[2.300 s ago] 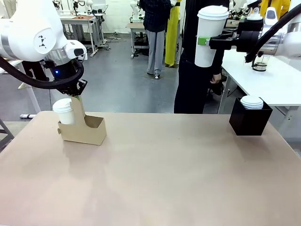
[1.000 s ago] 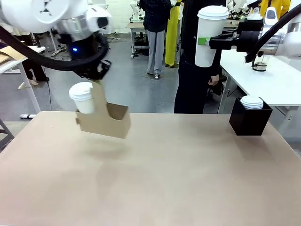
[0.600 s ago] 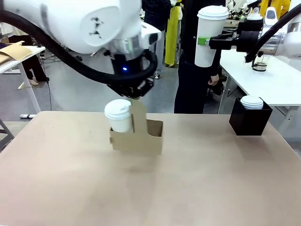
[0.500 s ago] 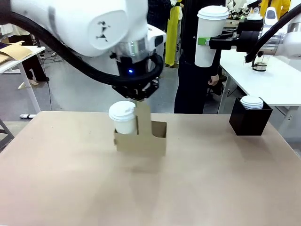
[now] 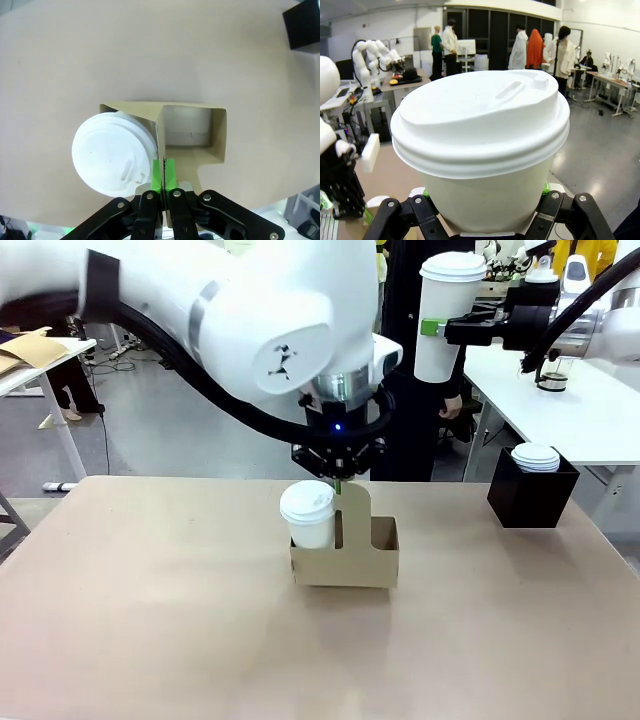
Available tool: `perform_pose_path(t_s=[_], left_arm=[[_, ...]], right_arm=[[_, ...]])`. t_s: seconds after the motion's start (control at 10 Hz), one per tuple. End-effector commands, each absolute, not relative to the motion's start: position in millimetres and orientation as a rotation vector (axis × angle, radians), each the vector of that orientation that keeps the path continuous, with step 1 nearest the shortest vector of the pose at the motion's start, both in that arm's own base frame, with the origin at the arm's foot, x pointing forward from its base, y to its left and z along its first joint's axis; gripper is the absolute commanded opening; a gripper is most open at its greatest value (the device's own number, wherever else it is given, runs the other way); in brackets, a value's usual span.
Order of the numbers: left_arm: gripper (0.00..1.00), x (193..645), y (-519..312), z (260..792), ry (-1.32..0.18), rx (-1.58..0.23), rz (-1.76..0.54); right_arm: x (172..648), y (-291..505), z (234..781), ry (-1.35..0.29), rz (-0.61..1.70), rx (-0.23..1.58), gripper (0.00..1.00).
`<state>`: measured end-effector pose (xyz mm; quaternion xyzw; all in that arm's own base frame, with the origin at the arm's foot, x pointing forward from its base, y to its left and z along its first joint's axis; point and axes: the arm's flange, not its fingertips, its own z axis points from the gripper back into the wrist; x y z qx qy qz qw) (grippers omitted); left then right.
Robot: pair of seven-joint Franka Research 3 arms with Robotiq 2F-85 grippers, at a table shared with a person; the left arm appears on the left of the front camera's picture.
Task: Pour a drink into a cup and package it in a carrier.
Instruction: Position the Cup Carrier in the center of the table, then insert the held 600 ml Paper Cup into the Cup Carrier.
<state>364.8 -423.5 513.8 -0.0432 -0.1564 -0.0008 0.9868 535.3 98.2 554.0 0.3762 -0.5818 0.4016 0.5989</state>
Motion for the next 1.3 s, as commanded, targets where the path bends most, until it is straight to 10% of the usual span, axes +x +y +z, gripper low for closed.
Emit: perform_pose_path(t_s=[0.0,0.9,1.2], left_arm=[[0.02,366.2,-441.6,504.8,-0.328,-0.057,0.01],[0.02,359.1,-448.4,488.6,-0.3,-0.05,-0.041],[0.85,361.1,-433.3,506.3,-0.288,-0.09,-0.06]], right_arm=[[533.5,98.9,556.0,-1.364,0.947,0.864,0.8],[533.5,98.9,556.0,-1.364,0.947,0.864,0.8],[533.5,98.9,556.0,-1.364,0.947,0.864,0.8]])
